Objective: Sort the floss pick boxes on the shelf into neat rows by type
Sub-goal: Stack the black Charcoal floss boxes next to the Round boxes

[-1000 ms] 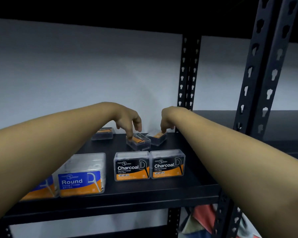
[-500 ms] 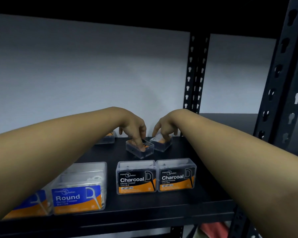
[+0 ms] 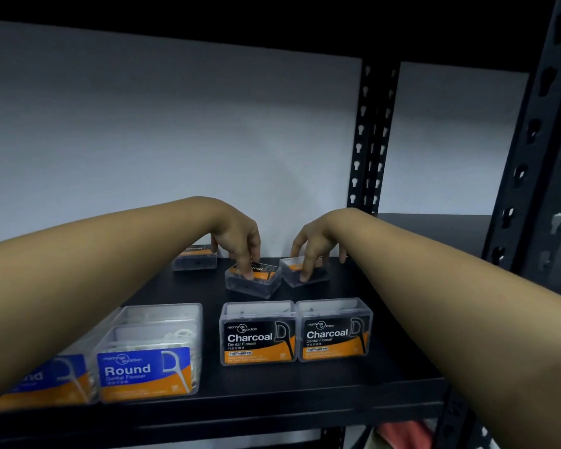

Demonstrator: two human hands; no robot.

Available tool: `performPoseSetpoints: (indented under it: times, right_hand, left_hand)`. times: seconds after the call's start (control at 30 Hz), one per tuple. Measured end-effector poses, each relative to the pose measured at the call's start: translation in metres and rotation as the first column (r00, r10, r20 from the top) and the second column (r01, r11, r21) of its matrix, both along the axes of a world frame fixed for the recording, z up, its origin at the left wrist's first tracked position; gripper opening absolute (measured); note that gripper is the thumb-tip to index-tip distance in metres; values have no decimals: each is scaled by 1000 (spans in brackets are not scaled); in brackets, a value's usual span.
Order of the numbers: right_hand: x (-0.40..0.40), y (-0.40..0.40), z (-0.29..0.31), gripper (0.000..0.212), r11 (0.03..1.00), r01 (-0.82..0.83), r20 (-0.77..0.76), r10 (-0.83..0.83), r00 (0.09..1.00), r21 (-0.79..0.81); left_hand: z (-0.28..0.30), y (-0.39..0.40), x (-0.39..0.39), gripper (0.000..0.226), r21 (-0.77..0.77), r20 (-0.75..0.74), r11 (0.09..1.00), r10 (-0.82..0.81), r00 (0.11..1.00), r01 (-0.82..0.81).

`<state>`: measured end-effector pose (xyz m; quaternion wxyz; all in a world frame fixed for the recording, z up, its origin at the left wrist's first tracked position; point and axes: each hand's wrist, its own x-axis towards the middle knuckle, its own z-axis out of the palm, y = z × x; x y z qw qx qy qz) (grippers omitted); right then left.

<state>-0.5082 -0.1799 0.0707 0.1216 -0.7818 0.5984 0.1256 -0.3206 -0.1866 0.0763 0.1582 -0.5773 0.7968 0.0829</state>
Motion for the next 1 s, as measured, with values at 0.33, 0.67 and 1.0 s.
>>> performPoseSetpoints:
  times: [0.33,0.67,1.0]
  right_hand:
    - [-3,3,0,57,994,10,15,-8,1000,-109]
    - [-6,9,-3,48,979,5,6,-3,1000,-203]
    - [-19,-8,-30,62,978,82,200,-43,979,-190]
  left_hand:
    - [-5,4,6,53,-17,-59,1000,21,998,-22]
    - [-5,8,6,51,-11,-58,1000,17,998,-17]
    - [-6,6,7,48,10,-57,1000,29,998,-29]
